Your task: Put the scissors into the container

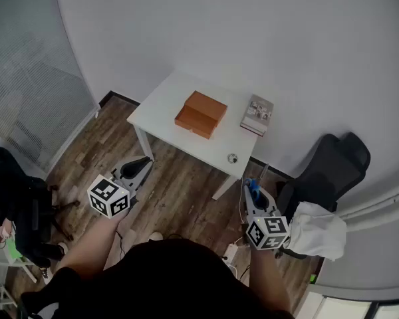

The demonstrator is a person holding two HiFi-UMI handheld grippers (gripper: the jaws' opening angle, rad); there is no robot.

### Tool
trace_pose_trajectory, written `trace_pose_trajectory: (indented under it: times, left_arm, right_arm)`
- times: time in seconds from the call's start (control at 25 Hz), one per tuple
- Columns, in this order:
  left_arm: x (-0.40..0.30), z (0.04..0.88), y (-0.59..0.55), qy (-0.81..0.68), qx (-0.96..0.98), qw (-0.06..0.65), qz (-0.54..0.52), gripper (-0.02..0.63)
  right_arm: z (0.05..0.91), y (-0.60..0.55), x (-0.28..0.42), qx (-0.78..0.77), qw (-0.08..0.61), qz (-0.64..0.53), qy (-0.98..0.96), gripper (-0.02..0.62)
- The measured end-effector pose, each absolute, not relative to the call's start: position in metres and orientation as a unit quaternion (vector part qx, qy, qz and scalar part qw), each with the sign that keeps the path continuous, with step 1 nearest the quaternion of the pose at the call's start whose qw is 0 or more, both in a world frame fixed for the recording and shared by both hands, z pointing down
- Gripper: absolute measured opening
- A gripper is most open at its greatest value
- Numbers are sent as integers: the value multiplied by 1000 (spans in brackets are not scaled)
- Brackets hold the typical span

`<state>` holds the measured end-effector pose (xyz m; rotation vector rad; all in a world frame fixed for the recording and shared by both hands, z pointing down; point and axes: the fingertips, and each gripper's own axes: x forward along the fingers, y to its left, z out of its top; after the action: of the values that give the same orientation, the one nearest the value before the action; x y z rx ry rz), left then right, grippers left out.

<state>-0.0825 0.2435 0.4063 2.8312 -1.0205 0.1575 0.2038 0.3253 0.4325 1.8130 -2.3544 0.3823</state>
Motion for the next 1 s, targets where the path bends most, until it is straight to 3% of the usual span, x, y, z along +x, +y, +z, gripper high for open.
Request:
trace_pose_trajectory:
  times: [1.0]
  left_arm:
    - [-69,429,245,-371,921,87,84,44]
  right_arm:
    - [442,293,222,558,71,131,-816,46]
